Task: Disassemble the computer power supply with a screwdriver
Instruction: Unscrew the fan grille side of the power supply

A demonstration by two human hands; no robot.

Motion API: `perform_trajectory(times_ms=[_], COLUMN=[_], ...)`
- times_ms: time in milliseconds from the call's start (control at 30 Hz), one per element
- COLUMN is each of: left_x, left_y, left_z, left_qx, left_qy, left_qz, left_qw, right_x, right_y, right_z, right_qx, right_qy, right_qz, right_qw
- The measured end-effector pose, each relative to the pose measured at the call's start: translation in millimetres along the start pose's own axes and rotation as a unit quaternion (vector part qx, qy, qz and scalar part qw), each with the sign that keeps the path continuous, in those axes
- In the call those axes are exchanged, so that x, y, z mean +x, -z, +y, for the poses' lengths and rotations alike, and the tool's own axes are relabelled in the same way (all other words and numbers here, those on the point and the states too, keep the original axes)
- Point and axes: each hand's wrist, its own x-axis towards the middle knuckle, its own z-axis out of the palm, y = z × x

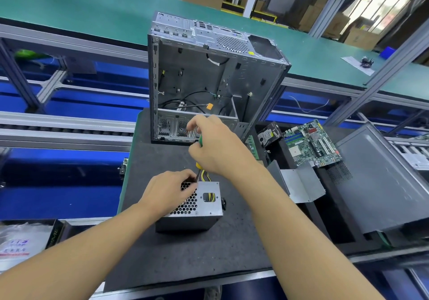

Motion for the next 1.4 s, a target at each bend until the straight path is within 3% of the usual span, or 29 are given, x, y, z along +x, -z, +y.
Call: perform_trajectory(times_ms=[233,400,500,600,700,767,833,1000,1233,1400], left_x=[-0.6,4.9,14.4,24.3,34.0,40.9,47.5,62.1,75.5,82.7], left_y=[2.6,6.3,14.9,24.5,33.2,34.7,30.2,13.6,-25.4,-69.1], left_z=[3.8,6.8,7.4,6.9,15.0,28.1,45.8,91.0,138.6,186.6], left_qx=[0.014,-0.039,-0.149,-0.291,-0.505,-0.587,-0.623,-0.638,-0.622,-0.618], left_qy=[-0.016,0.006,0.050,0.115,0.178,0.184,0.174,0.160,0.210,0.239], left_qz=[0.024,-0.005,0.044,0.084,0.088,0.048,-0.009,-0.102,-0.192,-0.245], left_qw=[0.999,0.999,0.987,0.946,0.840,0.787,0.763,0.747,0.730,0.707], right_x=[-4.2,-4.9,-3.7,-2.3,-2.8,-5.0,-7.9,-21.3,-53.6,-81.3], right_y=[-3.5,1.6,9.1,15.8,20.4,19.4,14.3,-3.9,9.8,26.4], right_z=[-3.8,0.4,8.0,17.7,34.4,50.7,70.1,123.0,184.8,232.1], right_qx=[0.089,0.166,0.217,0.265,0.250,0.195,0.136,0.066,0.068,0.083], right_qy=[-0.001,0.019,0.020,0.025,0.044,0.069,0.086,0.070,0.036,-0.043], right_qz=[-0.011,0.050,0.156,0.272,0.322,0.292,0.231,0.116,0.106,0.098], right_qw=[0.996,0.985,0.963,0.925,0.912,0.934,0.960,0.989,0.991,0.991])
